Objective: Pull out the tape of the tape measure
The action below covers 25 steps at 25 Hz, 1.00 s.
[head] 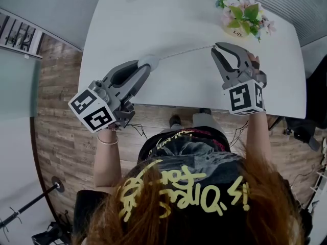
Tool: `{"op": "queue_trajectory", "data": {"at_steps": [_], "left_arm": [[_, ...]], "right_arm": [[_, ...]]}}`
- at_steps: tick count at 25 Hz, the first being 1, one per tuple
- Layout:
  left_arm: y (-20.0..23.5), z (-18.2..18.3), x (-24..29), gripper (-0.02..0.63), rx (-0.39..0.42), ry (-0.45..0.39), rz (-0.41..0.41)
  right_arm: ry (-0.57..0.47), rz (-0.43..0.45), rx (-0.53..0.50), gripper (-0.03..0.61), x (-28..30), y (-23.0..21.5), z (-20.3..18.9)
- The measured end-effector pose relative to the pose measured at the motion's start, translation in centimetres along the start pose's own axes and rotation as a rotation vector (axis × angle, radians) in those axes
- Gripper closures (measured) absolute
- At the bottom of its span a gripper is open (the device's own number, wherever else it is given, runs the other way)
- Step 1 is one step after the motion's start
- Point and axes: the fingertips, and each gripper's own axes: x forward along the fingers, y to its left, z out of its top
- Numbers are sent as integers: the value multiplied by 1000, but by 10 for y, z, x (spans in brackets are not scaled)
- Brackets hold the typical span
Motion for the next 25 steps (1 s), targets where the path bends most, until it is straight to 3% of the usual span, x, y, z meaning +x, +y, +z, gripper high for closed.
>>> {"op": "queue_trajectory", "data": {"at_steps": [25], "left_arm": [[7,1,-9,557,-2,21,-4]], "right_arm": [[37,-53,34,508,-3,-17,-19]]}}
